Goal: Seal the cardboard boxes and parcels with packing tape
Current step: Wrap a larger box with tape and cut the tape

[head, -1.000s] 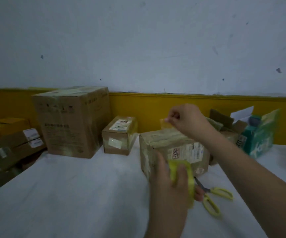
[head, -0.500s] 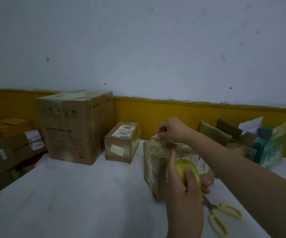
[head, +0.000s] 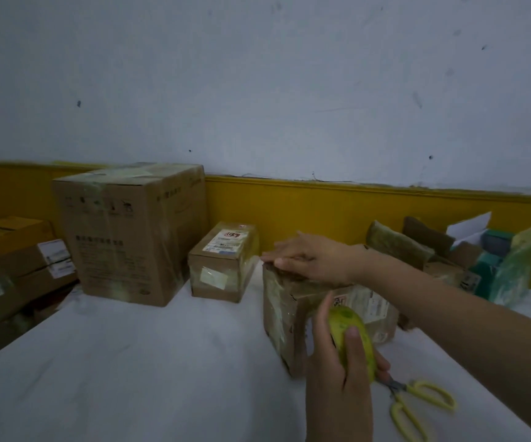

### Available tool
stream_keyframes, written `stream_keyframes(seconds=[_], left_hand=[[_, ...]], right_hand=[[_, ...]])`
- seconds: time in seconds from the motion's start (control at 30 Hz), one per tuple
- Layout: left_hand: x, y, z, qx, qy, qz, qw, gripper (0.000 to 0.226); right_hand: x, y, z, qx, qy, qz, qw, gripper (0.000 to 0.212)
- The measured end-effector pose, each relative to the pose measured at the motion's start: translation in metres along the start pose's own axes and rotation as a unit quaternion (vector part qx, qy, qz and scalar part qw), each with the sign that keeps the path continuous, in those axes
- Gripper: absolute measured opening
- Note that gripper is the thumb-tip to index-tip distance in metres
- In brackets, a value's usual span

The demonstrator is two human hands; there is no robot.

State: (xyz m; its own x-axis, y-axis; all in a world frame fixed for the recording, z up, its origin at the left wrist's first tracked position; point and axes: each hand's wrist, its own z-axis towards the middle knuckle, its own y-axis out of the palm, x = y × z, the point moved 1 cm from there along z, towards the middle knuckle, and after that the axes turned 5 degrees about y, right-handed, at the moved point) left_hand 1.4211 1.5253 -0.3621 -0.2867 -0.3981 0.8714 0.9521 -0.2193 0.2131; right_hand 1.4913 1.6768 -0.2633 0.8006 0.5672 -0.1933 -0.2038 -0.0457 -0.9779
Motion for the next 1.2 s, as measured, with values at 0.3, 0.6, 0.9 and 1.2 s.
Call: stream_keyframes(seconds=[0.3,0.6,0.9,1.2], left_hand=[[-0.027,0.000,-0.008,0.053,-0.007,-0.006,0.999,0.024],[-0.022,-0.019,-0.016,0.007,-0.035,-0.062,0.997,0.035],[0.076,-0.068,0.013,0.005,0.057,0.083,0.995,0.051],[0.112,-0.140,0.035,-0.085,0.096,0.407,0.905,0.063]], right_hand=[[-0.008,0.017,-0.014,-0.146,0.046,-0.079,0.985,0.087],[-0.016,-0.014,-0.027,-0.197,0.079,-0.091,0.973,0.114],[-0.030,-0.076,-0.050,-0.003,0.167,0.076,0.983,0.089],[-0.007,-0.079,-0.118,0.095,0.275,0.362,0.886,0.055]])
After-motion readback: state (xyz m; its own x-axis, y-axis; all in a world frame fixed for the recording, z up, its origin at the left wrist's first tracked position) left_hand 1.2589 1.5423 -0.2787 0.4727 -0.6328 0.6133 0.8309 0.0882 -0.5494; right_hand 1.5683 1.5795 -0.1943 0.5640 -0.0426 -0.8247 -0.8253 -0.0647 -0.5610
